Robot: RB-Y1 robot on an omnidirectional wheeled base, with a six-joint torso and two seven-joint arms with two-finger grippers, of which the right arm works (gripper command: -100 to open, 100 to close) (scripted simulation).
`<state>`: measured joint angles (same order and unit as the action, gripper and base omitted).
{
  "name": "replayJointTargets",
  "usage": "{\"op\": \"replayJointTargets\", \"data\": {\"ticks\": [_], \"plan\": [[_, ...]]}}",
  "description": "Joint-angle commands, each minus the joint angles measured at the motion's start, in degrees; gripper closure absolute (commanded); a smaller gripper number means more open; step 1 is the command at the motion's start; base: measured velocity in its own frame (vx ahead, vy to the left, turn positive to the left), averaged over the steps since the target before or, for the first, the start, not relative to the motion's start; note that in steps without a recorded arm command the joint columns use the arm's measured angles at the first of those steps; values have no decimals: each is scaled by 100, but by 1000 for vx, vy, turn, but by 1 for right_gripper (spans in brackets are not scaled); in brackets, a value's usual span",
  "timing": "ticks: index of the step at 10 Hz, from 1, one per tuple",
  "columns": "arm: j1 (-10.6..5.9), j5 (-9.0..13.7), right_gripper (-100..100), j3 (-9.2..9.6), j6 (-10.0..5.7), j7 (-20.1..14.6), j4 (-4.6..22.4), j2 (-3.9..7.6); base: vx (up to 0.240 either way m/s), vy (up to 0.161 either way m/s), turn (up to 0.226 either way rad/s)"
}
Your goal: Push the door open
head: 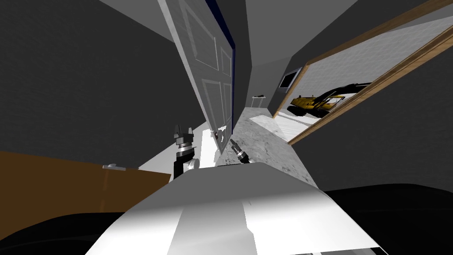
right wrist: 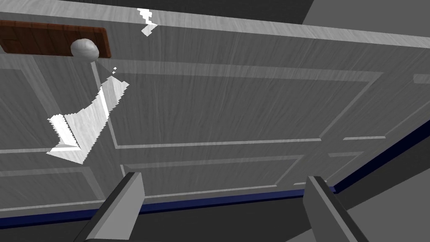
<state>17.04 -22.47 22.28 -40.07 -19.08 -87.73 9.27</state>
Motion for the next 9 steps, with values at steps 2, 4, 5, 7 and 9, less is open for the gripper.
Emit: {"op": "replayJointTargets", "data": {"ticks": [2,4,5,7,9], "plan": [[-63,-105,-100,143,-125,-79,280,37,99,-7,17],[-106,-182,-100,250,-198,-134,469,59,93,-21,15],[-128,-221,-100,303,-234,-161,564,70,87,-16,13],[-171,-299,-100,410,-307,-215,753,91,100,-6,16],[-251,-443,-100,608,-443,-317,1105,130,169,-15,25]]}}
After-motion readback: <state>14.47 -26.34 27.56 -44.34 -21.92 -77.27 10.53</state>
